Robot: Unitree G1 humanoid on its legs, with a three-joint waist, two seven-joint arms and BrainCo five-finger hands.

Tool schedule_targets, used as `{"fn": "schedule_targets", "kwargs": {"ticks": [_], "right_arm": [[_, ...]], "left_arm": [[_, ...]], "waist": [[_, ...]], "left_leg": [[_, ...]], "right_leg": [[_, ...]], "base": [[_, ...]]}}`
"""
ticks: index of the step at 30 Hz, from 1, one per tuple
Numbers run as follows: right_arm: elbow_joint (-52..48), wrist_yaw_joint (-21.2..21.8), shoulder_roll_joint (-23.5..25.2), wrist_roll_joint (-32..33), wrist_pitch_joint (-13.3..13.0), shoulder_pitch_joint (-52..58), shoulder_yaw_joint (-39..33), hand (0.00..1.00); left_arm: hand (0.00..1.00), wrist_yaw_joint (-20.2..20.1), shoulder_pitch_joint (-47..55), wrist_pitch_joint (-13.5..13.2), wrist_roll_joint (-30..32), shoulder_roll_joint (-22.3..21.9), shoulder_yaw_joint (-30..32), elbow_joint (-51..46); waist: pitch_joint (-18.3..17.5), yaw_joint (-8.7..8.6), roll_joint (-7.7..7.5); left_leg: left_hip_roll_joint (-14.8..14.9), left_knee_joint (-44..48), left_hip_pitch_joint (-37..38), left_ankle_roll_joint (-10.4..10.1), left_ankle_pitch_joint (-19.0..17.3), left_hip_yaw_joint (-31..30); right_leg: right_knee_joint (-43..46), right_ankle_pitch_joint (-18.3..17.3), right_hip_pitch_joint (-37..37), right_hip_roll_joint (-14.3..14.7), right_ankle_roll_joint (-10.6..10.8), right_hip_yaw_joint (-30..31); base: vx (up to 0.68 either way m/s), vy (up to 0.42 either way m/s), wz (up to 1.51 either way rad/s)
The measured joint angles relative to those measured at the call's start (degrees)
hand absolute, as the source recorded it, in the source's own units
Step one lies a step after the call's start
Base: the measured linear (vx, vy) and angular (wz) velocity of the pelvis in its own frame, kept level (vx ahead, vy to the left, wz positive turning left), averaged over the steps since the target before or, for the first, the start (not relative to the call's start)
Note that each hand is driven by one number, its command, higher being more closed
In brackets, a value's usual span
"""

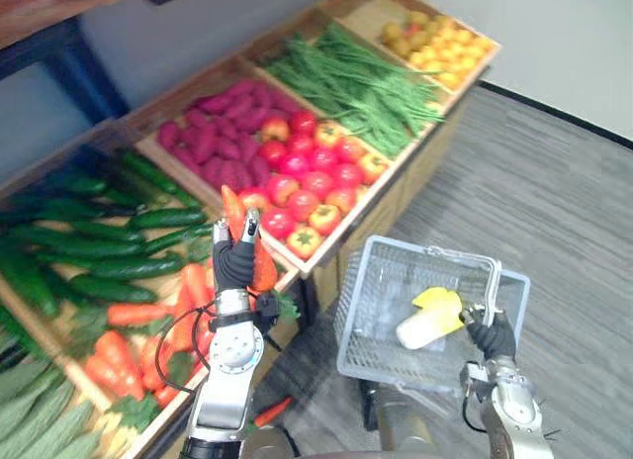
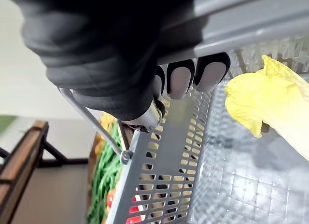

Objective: Pick vegetable in the basket

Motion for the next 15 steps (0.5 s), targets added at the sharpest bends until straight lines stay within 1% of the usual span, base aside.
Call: {"fn": "schedule_targets", "kwargs": {"ticks": [1,2,3,4,5,6,7,8,9,10,11,12,13,14,15], "right_arm": [[0.04,0.09,-0.13,-0.57,0.0,-1.17,0.16,1.0],[0.04,0.09,-0.9,-1.04,-0.07,-1.54,0.13,1.0],[0.11,0.13,-1.53,-1.13,-0.07,-1.54,0.2,1.0],[0.2,0.11,-2.34,-1.44,-0.08,-1.8,0.61,1.0],[0.24,0.16,-2.35,-1.44,-0.03,-2.11,0.88,1.0],[0.2,0.23,-2.48,-1.43,-0.03,-2.43,1.9,1.0],[0.16,0.29,-2.45,-1.51,-0.02,-2.69,3.41,1.0],[0.15,0.27,-2.67,-1.5,-0.01,-2.74,4.21,1.0],[-0.01,0.03,-2.54,-1.44,-0.01,-2.92,4.57,1.0],[-0.8,-0.36,-2.17,-1.37,-0.02,-3.06,4.48,1.0],[-1.13,-0.99,-1.82,-1.39,-0.12,-3.84,4.93,1.0],[-1.15,-1.09,-1.67,-1.37,-0.17,-4.16,5.35,1.0],[-1.28,-1.14,-1.83,-1.19,-0.44,-4.31,5.92,1.0],[-1.28,-1.14,-2.34,-0.36,-0.63,-4.63,6.81,1.0],[-1.3,-1.14,-2.71,-0.11,-0.76,-4.76,7.28,1.0]], "left_arm": [[1.0,-0.91,-0.49,-0.14,0.01,0.0,-0.89,0.99],[1.0,-1.4,-1.65,-0.57,0.02,-0.07,-2.54,3.28],[1.0,-1.93,-2.11,-0.6,0.03,-0.22,-3.35,4.58],[1.0,-2.88,-3.16,-0.64,0.05,-0.14,-5.07,6.87],[1.0,-3.4,-3.43,-0.64,0.04,-0.21,-5.82,7.82],[1.0,-3.63,-3.67,-0.57,0.03,-0.37,-7.17,9.43],[1.0,-3.82,-3.83,-0.57,0.0,-0.53,-8.08,10.15],[1.0,-3.99,-4.18,-0.57,-0.01,-0.59,-8.94,10.49],[1.0,-4.44,-4.57,-0.59,-0.03,-0.85,-10.29,10.64],[1.0,-4.56,-4.98,-0.98,-0.03,-1.38,-11.94,11.19],[1.0,-4.62,-5.2,-1.3,-0.03,-1.79,-12.65,12.43],[1.0,-4.61,-5.23,-1.3,-0.15,-1.9,-12.73,13.05],[1.0,-4.6,-5.23,-1.28,-0.77,-2.17,-13.14,14.12],[1.0,-4.58,-5.27,-1.27,-1.41,-2.37,-13.65,15.1],[1.0,-4.58,-5.27,-1.26,-1.83,-2.47,-13.89,15.64]], "waist": [[-0.1,-0.7,0.18],[-0.53,-1.56,0.9],[-0.92,-2.23,1.52],[-1.39,-3.66,2.31],[-1.39,-3.9,2.3],[-1.29,-3.71,2.32],[-1.2,-3.46,2.43],[-1.18,-3.35,2.45],[-1.16,-3.19,2.34],[-1.15,-2.41,2.31],[-1.1,-1.75,2.28],[-1.07,-1.43,2.24],[-0.74,-0.88,1.78],[-0.95,-0.64,2.31],[-1.16,-0.68,2.96]], "left_leg": [[-0.07,-0.95,1.99,-1.19,-0.73,2.44],[0.2,-1.79,3.21,-2.01,-1.25,3.16],[0.6,-2.13,3.91,-2.17,-1.28,3.81],[2.43,1.56,4.61,-1.42,0.25,2.93],[4.13,5.99,3.85,0.57,1.32,1.31],[7.45,16.24,1.84,6.79,5.24,-2.76],[8.96,25.27,-1.23,8.18,6.61,-8.57],[8.56,28.33,-3.11,7.15,5.98,-11.57],[7.19,31.23,-6.28,6.27,4.98,-16.17],[4.33,31.32,-9.63,6.44,3.94,-20.57],[0.67,27.69,-12.72,6.55,2.94,-25.77],[-0.69,25.51,-13.86,6.03,2.61,-27.71],[-3.46,20.4,-15.68,5.58,2.61,-31.71],[-6.33,12.6,-16.52,3.79,3.87,-36.45],[-7.0,8.07,-16.45,2.17,6.44,-38.15]], "right_leg": [[0.77,0.41,-0.79,0.71,0.03,0.4],[1.02,0.94,-1.56,3.38,-0.5,2.9],[0.84,0.93,-1.62,4.62,-0.5,3.88],[0.39,0.95,-1.05,7.08,-1.02,5.98],[0.37,1.01,-0.5,8.4,-1.85,6.89],[-0.35,1.04,1.84,10.61,-2.67,9.32],[-1.49,0.65,4.67,12.15,-3.15,11.76],[-2.35,0.59,6.16,12.58,-3.2,12.96],[-3.87,0.59,8.31,12.83,-3.2,14.66],[-5.36,0.58,10.73,12.76,-3.18,17.11],[-6.76,0.47,13.26,12.55,-2.97,20.02],[-7.05,0.2,14.17,12.39,-2.48,21.07],[-7.17,-0.37,15.2,12.29,-1.51,23.37],[-7.35,-0.82,15.73,12.33,-0.49,25.27],[-7.66,-0.9,16.06,12.92,0.09,26.42]], "base": [[0.2,-0.145,-2.01],[0.16,-0.103,-1.37],[0.35,-0.095,-0.96],[0.32,-0.079,-0.75],[0.49,-0.149,-1.19],[0.43,-0.144,-1.39],[0.42,-0.091,-1.36],[0.31,-0.006,-1.03],[0.34,0.082,-0.91],[0.39,0.126,-1.21],[0.38,0.143,-1.16],[0.27,0.155,-1.18],[0.21,0.184,-1.06],[0.19,0.195,-1.01],[0.13,0.167,-0.81]]}}
